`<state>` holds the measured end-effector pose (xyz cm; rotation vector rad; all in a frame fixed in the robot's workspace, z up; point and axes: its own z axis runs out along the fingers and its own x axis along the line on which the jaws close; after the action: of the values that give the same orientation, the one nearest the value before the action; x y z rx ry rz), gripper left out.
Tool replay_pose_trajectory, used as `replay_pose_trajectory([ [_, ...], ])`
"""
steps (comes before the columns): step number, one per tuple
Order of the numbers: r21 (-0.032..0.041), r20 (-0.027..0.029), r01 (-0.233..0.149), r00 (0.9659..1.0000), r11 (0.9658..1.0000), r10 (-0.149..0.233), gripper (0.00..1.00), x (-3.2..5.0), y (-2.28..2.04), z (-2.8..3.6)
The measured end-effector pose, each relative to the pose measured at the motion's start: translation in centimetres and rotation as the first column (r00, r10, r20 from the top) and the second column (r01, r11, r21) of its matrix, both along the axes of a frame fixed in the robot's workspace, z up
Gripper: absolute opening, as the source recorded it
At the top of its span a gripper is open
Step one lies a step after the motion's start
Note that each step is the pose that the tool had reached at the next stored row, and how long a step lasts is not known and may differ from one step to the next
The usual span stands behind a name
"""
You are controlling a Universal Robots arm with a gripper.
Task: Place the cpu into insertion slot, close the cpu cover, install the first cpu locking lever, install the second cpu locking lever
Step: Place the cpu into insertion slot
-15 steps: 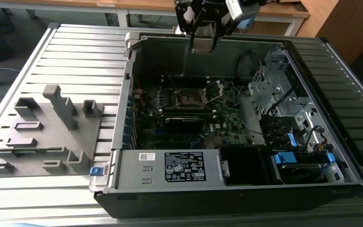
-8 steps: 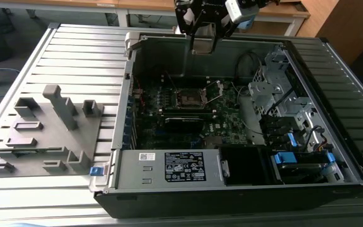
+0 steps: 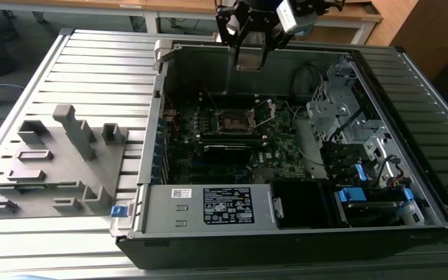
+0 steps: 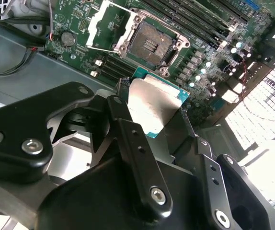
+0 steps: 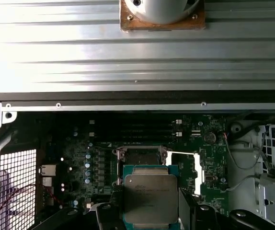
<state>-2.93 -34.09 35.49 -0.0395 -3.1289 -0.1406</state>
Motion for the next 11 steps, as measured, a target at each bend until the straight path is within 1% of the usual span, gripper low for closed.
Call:
replay_pose_trajectory([
  [4, -0.0002, 0.0000, 0.000, 1.0000, 1.0000, 0.000, 0.54, 0.00, 0.00, -0.12],
  [11, 0.0000, 0.0000, 0.000, 1.0000, 1.0000, 0.000, 0.54, 0.00, 0.00, -0.16],
])
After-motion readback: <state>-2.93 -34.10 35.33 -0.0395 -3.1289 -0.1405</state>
